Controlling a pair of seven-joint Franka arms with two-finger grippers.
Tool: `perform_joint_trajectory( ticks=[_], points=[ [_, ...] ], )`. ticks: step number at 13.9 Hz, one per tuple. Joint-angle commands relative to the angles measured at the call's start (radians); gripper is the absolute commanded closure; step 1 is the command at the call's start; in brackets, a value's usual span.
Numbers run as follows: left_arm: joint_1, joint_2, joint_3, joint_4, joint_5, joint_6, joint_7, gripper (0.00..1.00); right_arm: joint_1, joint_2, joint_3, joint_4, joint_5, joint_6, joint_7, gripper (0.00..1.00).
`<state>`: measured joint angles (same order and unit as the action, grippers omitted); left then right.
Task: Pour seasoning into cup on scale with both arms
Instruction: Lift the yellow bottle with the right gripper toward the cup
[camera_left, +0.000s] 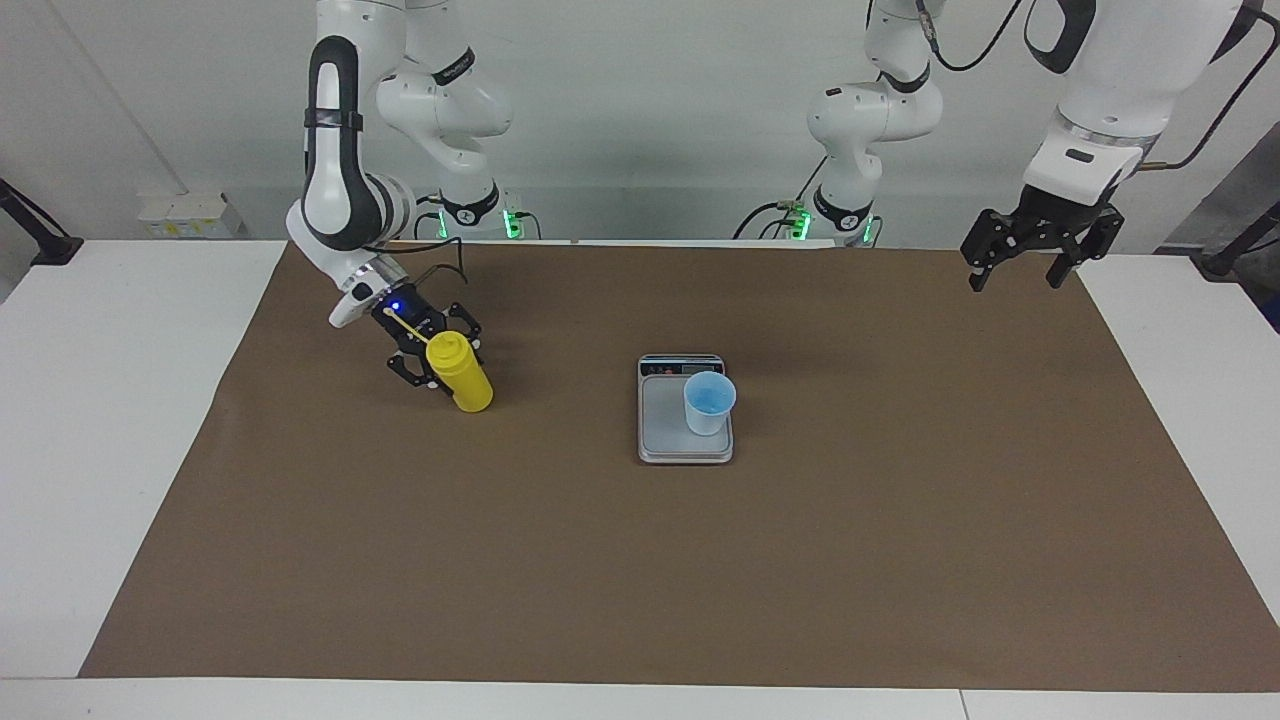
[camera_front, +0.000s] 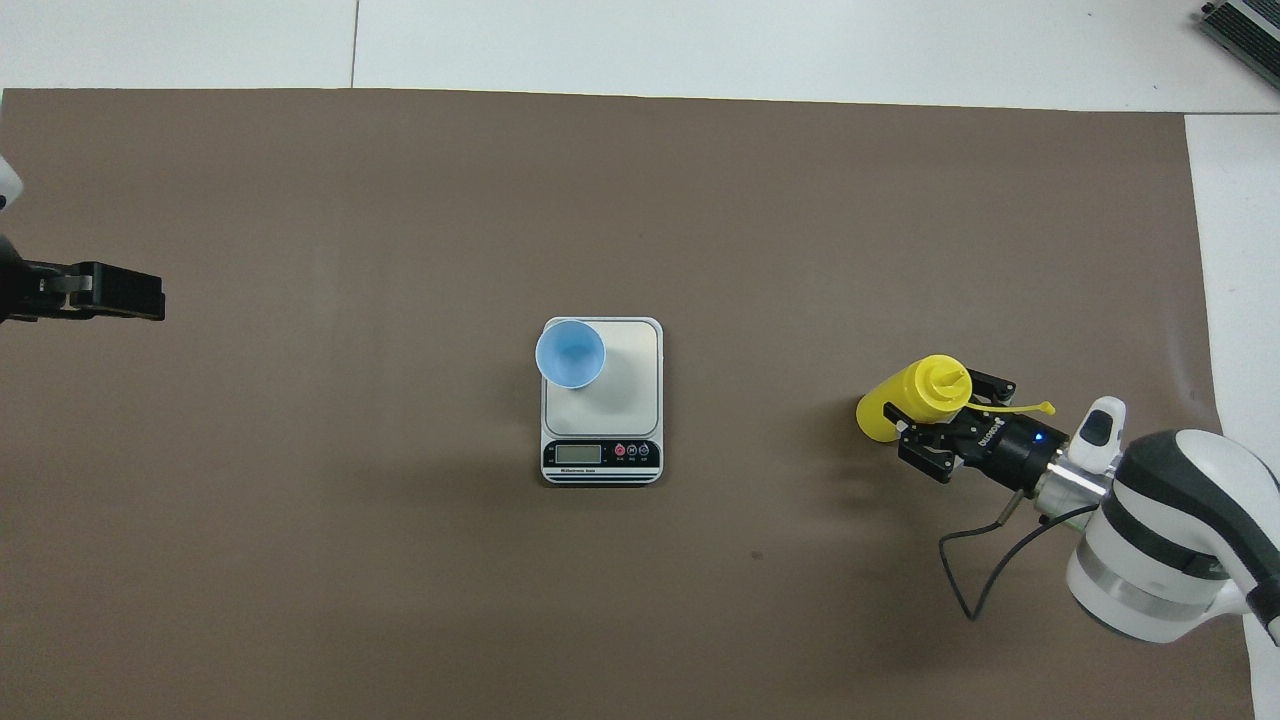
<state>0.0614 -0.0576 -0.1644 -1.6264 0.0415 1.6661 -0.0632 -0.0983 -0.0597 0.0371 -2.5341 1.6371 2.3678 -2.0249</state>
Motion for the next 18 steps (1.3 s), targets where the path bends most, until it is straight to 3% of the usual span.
perform_joint_trajectory(
  ticks=[1, 9, 15, 18],
  points=[
    [0.014, -0.034, -0.003, -0.039, -0.015, 0.011, 0.01, 0.0, 0.017, 0.018, 0.001, 0.058, -0.002, 0.01, 0.014, 0.7],
    [0.014, -0.034, -0.003, -0.039, -0.015, 0.011, 0.01, 0.0, 0.058, 0.061, 0.013, 0.251, -0.411, 0.024, 0.313, 0.7],
    [0.017, -0.034, -0.003, -0.039, -0.015, 0.011, 0.009, 0.0, 0.196, 0.133, 0.01, 0.394, -0.632, 0.092, 0.578, 0.7],
    [0.015, -0.034, -0.004, -0.039, -0.014, 0.011, 0.01, 0.0, 0.281, 0.172, 0.01, 0.463, -0.878, 0.123, 0.774, 0.7]
  ],
)
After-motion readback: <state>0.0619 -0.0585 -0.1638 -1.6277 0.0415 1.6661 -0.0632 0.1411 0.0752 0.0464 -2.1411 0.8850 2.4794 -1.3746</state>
